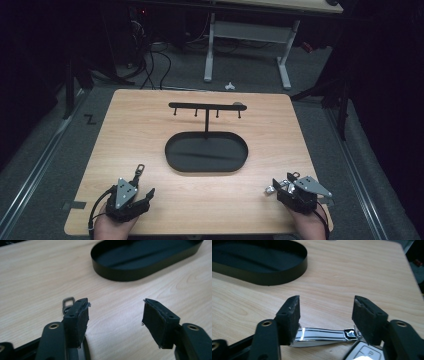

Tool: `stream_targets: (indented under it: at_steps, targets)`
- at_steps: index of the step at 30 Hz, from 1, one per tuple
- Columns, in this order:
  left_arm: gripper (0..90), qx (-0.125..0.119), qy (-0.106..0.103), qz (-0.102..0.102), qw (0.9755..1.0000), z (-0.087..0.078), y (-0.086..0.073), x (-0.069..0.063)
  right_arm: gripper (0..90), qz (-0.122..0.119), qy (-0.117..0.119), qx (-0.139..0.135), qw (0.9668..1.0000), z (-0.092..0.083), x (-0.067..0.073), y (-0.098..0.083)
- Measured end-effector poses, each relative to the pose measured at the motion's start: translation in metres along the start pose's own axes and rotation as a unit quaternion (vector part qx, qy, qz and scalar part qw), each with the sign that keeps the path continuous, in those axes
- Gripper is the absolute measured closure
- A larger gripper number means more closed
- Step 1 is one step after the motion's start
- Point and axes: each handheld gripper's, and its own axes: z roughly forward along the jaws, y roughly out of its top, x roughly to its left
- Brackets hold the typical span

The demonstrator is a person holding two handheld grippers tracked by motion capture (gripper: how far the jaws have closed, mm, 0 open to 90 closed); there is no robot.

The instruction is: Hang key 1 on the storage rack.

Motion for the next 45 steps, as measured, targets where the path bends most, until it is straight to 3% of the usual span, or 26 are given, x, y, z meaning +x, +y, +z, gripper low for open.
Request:
stream_targets:
  at_steps: [3, 11, 13, 14, 15, 16, 17, 19, 20, 24, 27, 33, 41, 43, 45]
  targets:
    - [39.2, -0.004, -0.004, -0.016, 0.9999, -0.002, -0.001, 0.006, 35.9, 0.000, 0.006, 0.002, 1.0000, 0.002, 0.001, 0.000]
    - [44.1, -0.004, 0.013, -0.024, 0.9996, -0.003, -0.005, 0.017, 36.1, -0.005, 0.003, 0.011, 0.9999, 0.004, 0.004, -0.003]
    - [54.5, 0.002, 0.014, -0.036, 0.9993, -0.006, -0.011, 0.030, 36.3, -0.006, 0.003, 0.009, 0.9999, 0.004, 0.003, -0.003]
    - [60.2, 0.002, 0.014, -0.036, 0.9993, -0.006, -0.011, 0.030, 36.5, -0.005, 0.003, 0.009, 0.9999, 0.004, 0.003, -0.002]
    - [60.2, 0.004, 0.016, -0.047, 0.9988, -0.007, -0.013, 0.036, 36.5, -0.005, 0.003, 0.009, 0.9999, 0.004, 0.003, -0.002]
    - [73.6, 0.004, 0.016, -0.060, 0.9980, -0.010, -0.016, 0.043, 36.6, -0.005, 0.004, 0.007, 1.0000, 0.004, 0.002, -0.002]
    - [73.6, 0.004, 0.020, -0.067, 0.9976, -0.012, -0.018, 0.048, 36.6, -0.005, 0.004, 0.007, 1.0000, 0.004, 0.002, -0.002]
    - [85.6, 0.010, 0.038, -0.081, 0.9960, -0.017, -0.026, 0.061, 37.0, -0.004, 0.006, 0.007, 0.9999, 0.006, 0.003, -0.001]
    - [87.0, 0.010, 0.038, -0.081, 0.9960, -0.017, -0.026, 0.061, 37.0, -0.004, 0.006, 0.007, 0.9999, 0.006, 0.003, -0.001]
    - [89.3, 0.058, 0.054, -0.081, 0.9936, -0.007, -0.039, 0.070, 37.3, -0.011, 0.015, 0.011, 0.9998, 0.012, 0.007, 0.001]
    - [89.6, 0.079, 0.048, -0.068, 0.9934, 0.001, -0.041, 0.069, 37.5, -0.018, 0.021, 0.012, 0.9996, 0.015, 0.011, 0.003]
    - [89.9, 0.082, 0.025, -0.042, 0.9955, 0.008, -0.036, 0.057, 37.9, -0.020, 0.026, 0.013, 0.9993, 0.016, 0.012, 0.003]
    - [89.8, 0.083, -0.022, 0.010, 0.9963, 0.021, -0.024, 0.022, 37.9, -0.017, 0.027, 0.018, 0.9993, 0.015, 0.011, 0.001]
    - [89.2, 0.075, -0.025, 0.018, 0.9967, 0.023, -0.020, 0.015, 38.0, -0.015, 0.026, 0.019, 0.9994, 0.015, 0.011, 0.001]
    - [88.6, 0.069, -0.014, 0.015, 0.9974, 0.025, -0.017, 0.015, 38.1, -0.014, 0.026, 0.018, 0.9994, 0.014, 0.011, 0.000]
